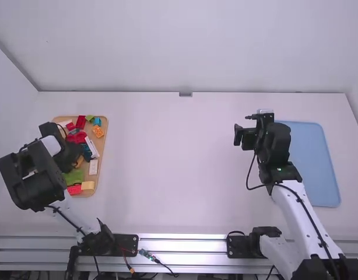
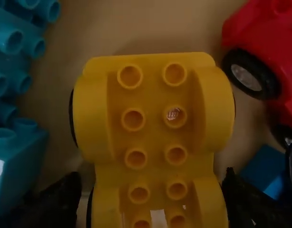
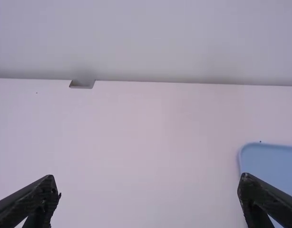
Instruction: Assemble lego blocks to make yellow taxi
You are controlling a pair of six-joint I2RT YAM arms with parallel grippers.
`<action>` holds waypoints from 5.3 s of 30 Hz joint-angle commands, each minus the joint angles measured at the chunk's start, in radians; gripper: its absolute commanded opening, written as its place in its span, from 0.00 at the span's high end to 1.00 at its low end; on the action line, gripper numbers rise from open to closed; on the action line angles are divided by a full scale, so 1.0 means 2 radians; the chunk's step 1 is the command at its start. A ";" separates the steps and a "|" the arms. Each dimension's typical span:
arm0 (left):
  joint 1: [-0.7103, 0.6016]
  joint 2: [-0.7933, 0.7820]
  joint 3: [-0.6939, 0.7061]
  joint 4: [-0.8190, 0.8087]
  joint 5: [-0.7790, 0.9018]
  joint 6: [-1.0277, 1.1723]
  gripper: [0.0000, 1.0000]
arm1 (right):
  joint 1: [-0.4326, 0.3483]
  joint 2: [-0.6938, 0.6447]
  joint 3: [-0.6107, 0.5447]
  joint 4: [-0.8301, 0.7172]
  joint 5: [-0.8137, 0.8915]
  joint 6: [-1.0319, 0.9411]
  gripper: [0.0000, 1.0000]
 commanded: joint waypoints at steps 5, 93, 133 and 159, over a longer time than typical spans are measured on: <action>-0.001 0.010 -0.009 -0.018 0.009 0.003 0.37 | 0.003 0.003 0.020 0.000 -0.003 0.003 0.01; -0.580 -0.023 -0.037 -0.008 0.090 0.699 0.01 | 0.009 -0.010 0.020 -0.010 -0.029 0.010 0.01; -0.033 -0.115 0.109 -0.065 0.097 0.364 0.01 | 0.009 -0.010 0.020 -0.005 -0.029 0.010 0.01; 0.048 0.150 0.349 -0.173 0.016 0.410 0.14 | 0.009 -0.010 0.020 0.000 -0.029 0.010 0.01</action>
